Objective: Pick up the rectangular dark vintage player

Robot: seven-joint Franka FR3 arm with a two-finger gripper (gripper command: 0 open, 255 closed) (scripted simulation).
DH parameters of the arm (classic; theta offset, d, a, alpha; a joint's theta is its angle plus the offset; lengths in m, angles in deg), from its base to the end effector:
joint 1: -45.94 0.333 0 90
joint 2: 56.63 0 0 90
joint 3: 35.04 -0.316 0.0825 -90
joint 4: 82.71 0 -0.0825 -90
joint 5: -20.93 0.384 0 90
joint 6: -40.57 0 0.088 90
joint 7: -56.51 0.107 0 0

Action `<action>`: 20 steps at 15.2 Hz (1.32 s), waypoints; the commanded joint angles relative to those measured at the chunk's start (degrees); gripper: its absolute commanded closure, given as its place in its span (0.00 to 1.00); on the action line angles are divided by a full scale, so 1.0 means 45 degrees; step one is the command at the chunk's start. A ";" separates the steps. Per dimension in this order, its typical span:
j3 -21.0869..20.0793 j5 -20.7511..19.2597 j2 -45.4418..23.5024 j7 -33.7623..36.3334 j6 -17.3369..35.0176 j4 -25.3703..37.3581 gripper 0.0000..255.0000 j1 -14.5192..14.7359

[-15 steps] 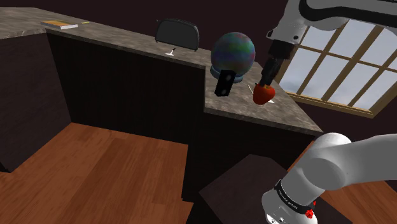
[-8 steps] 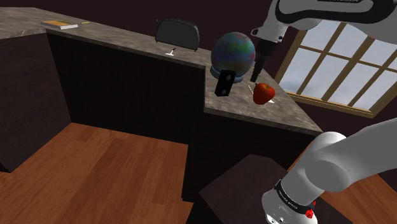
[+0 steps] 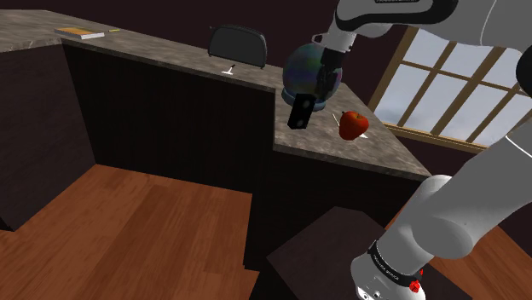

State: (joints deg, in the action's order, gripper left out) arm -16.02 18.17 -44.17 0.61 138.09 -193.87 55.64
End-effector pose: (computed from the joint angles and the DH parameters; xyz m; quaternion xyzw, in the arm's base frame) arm 0.4838 -0.0971 0.5676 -0.9153 -0.4024 0.0074 0.0181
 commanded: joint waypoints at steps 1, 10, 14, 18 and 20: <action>0.0167 0.0139 -0.0904 -0.1276 0.0260 0.0762 0.00 0.0163; 0.0201 0.0166 -0.1077 -0.1481 0.1583 -0.0371 0.00 0.0143; 0.0200 0.0169 -0.1082 -0.1479 0.1601 -0.0384 1.00 0.0145; 0.0197 0.0173 -0.1093 -0.1474 0.1603 -0.0375 1.00 0.0148; 0.0196 0.0172 -0.1090 -0.1472 0.1605 -0.0380 1.00 0.0149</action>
State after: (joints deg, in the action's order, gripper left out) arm -15.10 18.92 -49.01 -6.03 145.31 -195.48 56.28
